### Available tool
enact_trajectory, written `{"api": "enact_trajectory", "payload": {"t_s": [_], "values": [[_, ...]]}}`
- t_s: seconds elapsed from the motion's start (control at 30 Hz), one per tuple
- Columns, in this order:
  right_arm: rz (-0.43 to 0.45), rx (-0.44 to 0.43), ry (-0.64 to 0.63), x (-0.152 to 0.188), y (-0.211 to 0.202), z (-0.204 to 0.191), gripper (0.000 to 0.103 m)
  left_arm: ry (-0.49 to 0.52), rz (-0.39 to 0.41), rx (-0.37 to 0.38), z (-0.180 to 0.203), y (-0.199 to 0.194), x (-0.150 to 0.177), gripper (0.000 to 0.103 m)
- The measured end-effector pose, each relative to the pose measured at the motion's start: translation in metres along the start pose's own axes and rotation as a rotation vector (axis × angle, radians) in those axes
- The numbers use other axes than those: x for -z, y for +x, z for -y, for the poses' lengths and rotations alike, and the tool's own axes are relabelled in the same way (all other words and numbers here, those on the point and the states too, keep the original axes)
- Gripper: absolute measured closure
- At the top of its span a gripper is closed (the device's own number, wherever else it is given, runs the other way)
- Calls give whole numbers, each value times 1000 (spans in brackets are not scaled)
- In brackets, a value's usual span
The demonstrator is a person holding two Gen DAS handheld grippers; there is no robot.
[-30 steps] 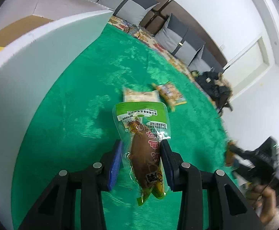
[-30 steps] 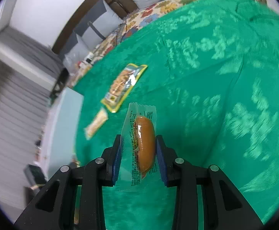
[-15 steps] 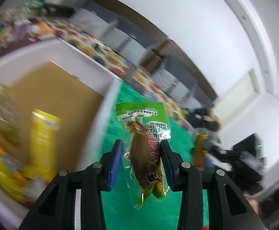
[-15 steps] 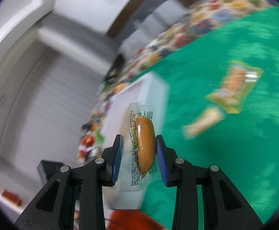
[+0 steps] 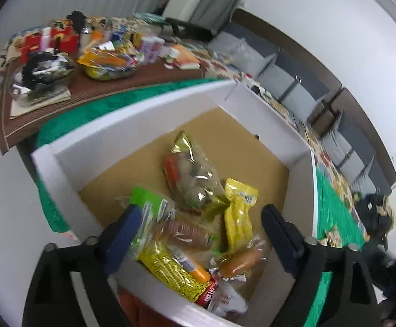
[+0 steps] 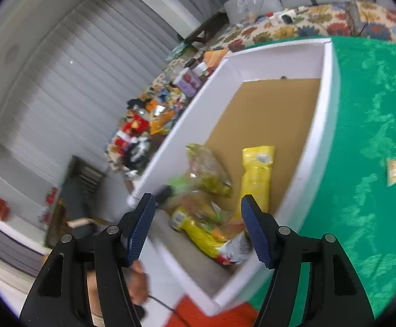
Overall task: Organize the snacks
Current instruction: 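Open both grippers to drop the packs into the white box, then move both open tools back over the remaining snacks on the bedspread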
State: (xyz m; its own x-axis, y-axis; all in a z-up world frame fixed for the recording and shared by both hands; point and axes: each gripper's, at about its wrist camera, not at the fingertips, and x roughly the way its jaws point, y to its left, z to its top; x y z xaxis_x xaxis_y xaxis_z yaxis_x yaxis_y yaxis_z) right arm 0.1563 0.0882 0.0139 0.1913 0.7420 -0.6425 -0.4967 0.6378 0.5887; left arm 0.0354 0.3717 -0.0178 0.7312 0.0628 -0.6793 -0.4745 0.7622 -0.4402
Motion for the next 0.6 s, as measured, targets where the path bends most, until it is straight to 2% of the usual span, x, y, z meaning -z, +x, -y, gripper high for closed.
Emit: {"api": "enact_trajectory", "payload": {"t_s": [0.13,0.23,0.33,0.47,0.6], "values": [[28,232,-109,23,-33,49,30,14,50,14,13,-14,3,6],[9,464,-172,50,-55,105,29,78,64,49,45,-24,8,5],[-28,664,-167,83,-84,170,29,175,69,78,87,-30,15,2],[6,828,-73,119,-143,245,29,327,47,132,156,-29,37,1],[62,918,5,131,-188,285,29,490,-31,163,225,-9,72,1]]}}
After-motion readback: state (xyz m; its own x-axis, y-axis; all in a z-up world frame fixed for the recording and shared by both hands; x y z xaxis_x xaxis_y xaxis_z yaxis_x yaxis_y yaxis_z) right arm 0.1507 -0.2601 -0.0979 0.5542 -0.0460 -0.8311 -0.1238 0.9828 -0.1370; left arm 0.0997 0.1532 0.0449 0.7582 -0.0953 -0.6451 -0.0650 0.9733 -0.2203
